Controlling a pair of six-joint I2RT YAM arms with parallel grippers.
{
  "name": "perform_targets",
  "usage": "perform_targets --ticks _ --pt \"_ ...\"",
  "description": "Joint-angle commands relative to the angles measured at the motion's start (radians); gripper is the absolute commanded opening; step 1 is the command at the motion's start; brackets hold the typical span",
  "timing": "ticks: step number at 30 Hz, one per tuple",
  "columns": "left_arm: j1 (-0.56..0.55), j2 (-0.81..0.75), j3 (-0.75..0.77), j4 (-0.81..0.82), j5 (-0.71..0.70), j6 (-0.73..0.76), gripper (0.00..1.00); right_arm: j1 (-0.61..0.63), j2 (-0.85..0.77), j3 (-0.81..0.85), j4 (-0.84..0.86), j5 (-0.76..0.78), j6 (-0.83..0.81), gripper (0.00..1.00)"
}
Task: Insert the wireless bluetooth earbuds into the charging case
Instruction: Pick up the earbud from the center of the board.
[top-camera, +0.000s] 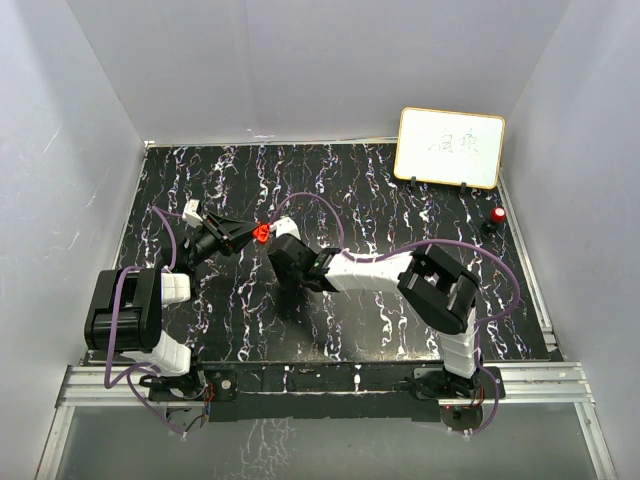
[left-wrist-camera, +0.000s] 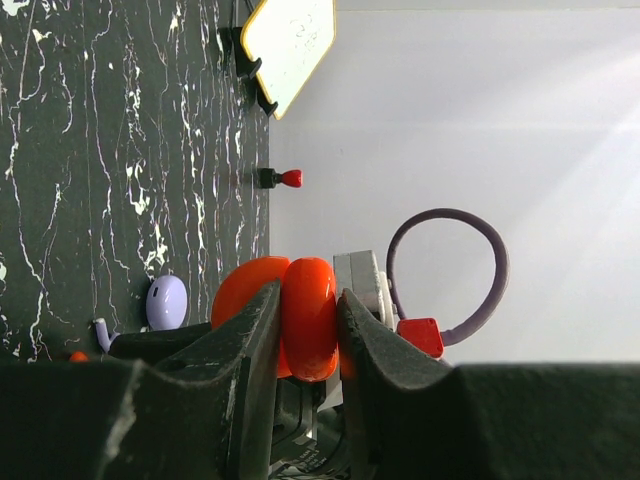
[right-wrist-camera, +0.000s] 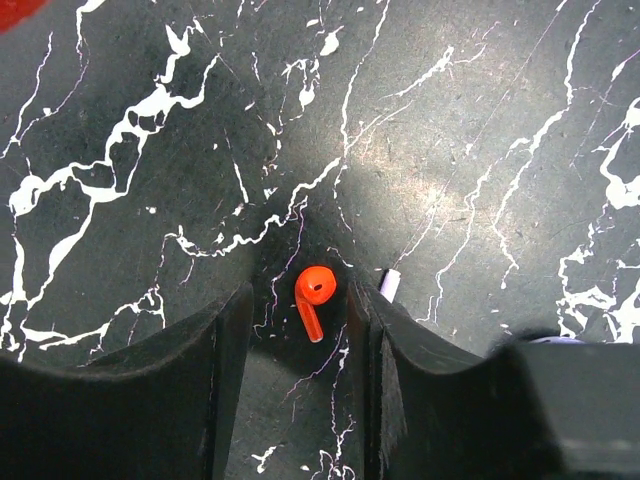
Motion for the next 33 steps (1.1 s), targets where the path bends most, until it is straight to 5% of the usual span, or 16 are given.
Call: perform_targets --ticks 1,33 --pt "0.010 -0.001 0.007 0.049 0.027 -0.006 0.00 0.005 0.017 0.044 0.023 0.004 0.017 0.40" --pt "0.018 0.008 -0.015 0.072 0.025 -0.012 0.00 0.010 0.020 0.018 0.061 -0.038 -0.029 0.37"
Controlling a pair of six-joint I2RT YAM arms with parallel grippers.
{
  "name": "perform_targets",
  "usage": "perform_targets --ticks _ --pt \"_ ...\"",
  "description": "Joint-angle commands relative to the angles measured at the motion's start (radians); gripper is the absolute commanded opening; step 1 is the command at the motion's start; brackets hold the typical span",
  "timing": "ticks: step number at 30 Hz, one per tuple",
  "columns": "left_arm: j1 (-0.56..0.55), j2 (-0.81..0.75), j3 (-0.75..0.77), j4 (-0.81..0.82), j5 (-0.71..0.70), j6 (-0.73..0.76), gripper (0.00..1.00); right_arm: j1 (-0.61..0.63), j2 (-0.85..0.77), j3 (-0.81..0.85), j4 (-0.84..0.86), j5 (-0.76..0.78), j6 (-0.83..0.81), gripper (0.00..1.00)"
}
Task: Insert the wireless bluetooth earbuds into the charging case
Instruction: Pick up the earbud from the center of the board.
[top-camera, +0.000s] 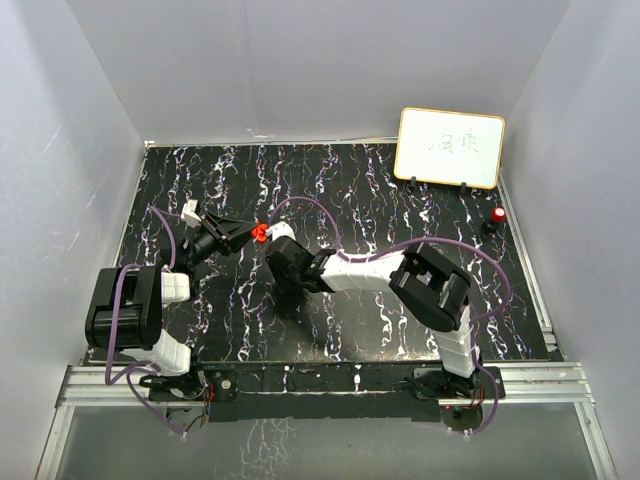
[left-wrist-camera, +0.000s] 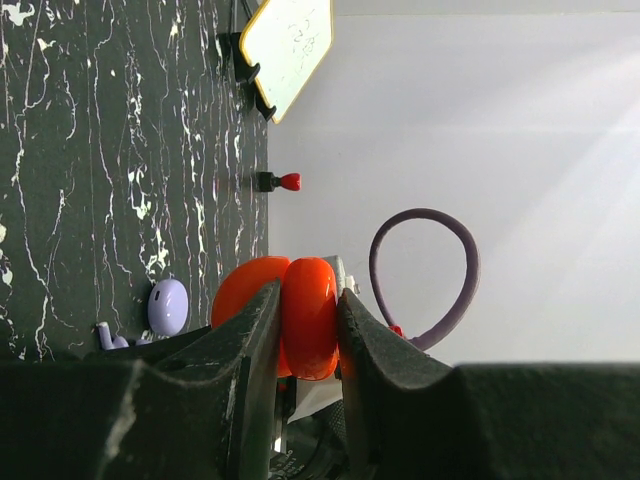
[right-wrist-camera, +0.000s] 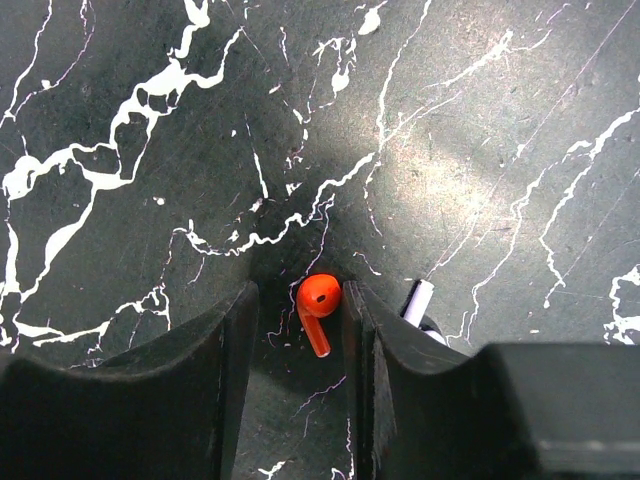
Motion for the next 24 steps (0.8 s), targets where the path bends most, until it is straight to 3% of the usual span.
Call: perform_targets --ticks 1,24 --pt "0.008 -0.009 -0.013 0.043 0.019 -0.005 0.00 0.008 -0.025 0.001 0.050 0.022 -0.012 0.37" --pt "0.010 -0.008 -0.019 0.042 0.018 -0.001 0.00 0.008 -0.006 0.021 0.021 0.040 0.001 0.25"
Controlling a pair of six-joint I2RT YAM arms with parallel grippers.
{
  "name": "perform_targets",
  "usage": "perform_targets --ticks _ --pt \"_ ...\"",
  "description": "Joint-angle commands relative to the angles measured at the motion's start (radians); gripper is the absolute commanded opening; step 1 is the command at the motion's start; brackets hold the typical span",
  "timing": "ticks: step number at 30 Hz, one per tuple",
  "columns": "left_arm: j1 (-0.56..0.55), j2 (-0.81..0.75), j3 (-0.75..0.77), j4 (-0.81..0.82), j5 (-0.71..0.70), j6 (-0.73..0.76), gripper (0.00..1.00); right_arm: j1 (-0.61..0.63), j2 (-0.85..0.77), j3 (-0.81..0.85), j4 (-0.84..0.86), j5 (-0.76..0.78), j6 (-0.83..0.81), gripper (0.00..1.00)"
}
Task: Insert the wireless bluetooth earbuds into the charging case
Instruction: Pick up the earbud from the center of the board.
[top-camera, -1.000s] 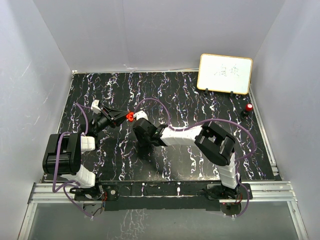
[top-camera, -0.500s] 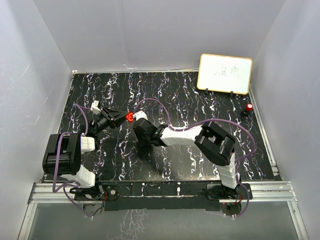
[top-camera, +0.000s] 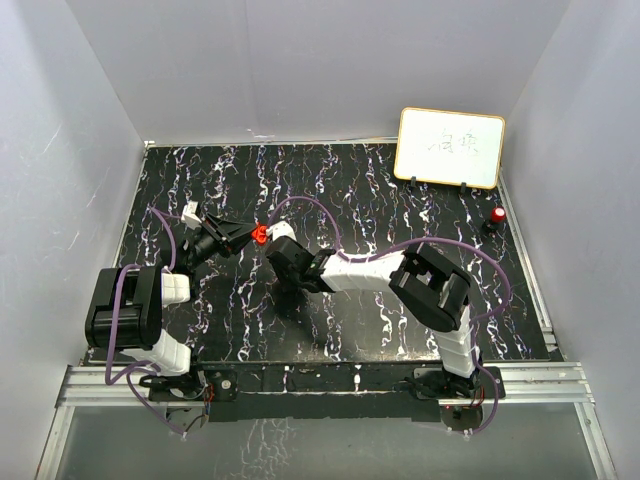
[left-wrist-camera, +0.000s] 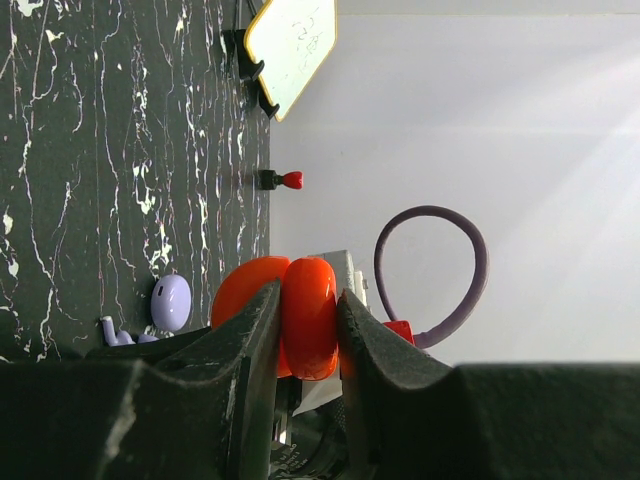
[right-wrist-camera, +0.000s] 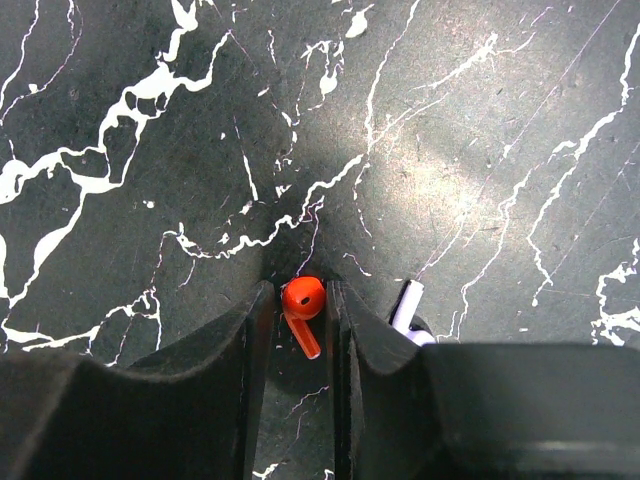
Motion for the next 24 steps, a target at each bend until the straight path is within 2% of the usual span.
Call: perform_targets --ticks 1,12,24 --pt "0.009 -0.008 -0.007 0.041 0.018 -0.001 0.00 0.007 -0.004 0.022 0.020 0.019 0.010 0.26" --pt "0.011 -0.013 -0.007 0.040 0.020 -0.002 0.00 0.007 0.008 0.036 -0.007 0.012 0.023 0.28" --pt "0.014 -0.012 -0.010 0.040 0.021 0.000 0.00 0.003 0.020 0.055 -0.021 0.014 0.035 0.17"
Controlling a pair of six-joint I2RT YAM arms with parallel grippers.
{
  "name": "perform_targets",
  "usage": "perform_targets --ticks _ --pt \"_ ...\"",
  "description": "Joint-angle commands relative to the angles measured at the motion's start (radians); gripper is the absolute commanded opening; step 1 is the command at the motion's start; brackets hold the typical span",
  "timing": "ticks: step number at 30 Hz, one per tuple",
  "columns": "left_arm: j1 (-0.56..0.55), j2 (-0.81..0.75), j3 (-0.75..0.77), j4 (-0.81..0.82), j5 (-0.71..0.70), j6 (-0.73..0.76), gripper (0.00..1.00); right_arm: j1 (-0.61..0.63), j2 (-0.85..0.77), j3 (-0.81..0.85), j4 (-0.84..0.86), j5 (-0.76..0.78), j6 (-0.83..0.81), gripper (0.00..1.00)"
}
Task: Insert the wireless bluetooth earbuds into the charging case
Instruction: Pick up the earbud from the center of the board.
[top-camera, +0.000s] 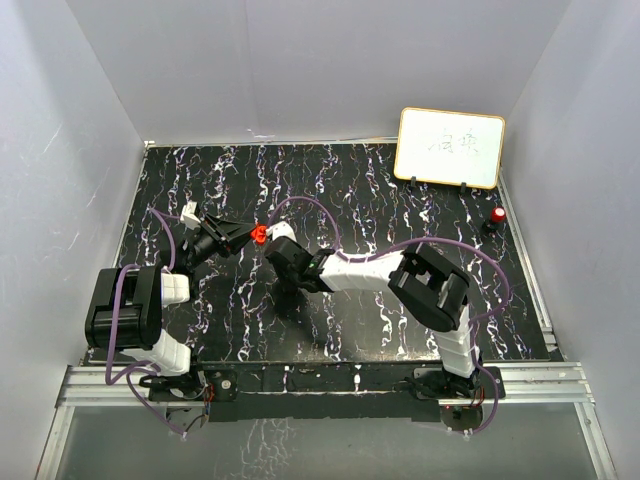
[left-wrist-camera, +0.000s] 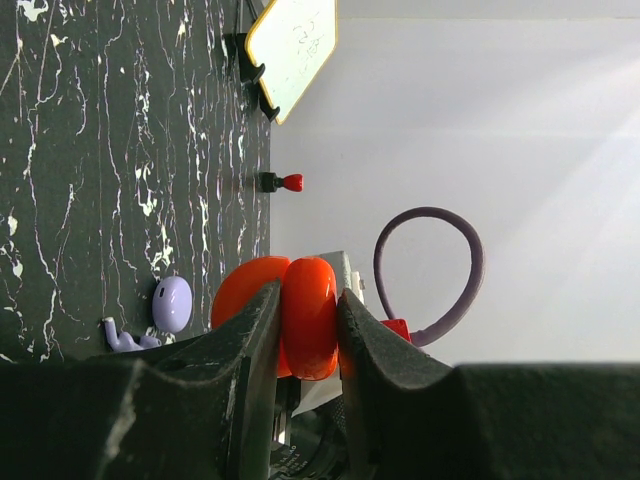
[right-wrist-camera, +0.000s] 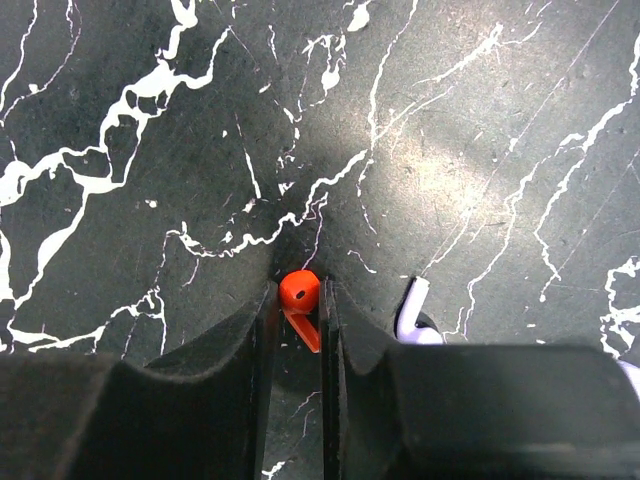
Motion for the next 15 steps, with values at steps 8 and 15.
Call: perform_targets --ticks 8,15 --pt "0.009 -0.010 -0.009 0.043 0.023 -0.002 0.00 -0.012 -0.065 -0.012 0.064 0.052 0.037 0.13" --pt "0.009 -0.012 -0.012 0.051 0.020 -0.010 0.00 -0.068 -0.268 -0.206 0.319 0.016 0.082 0.12"
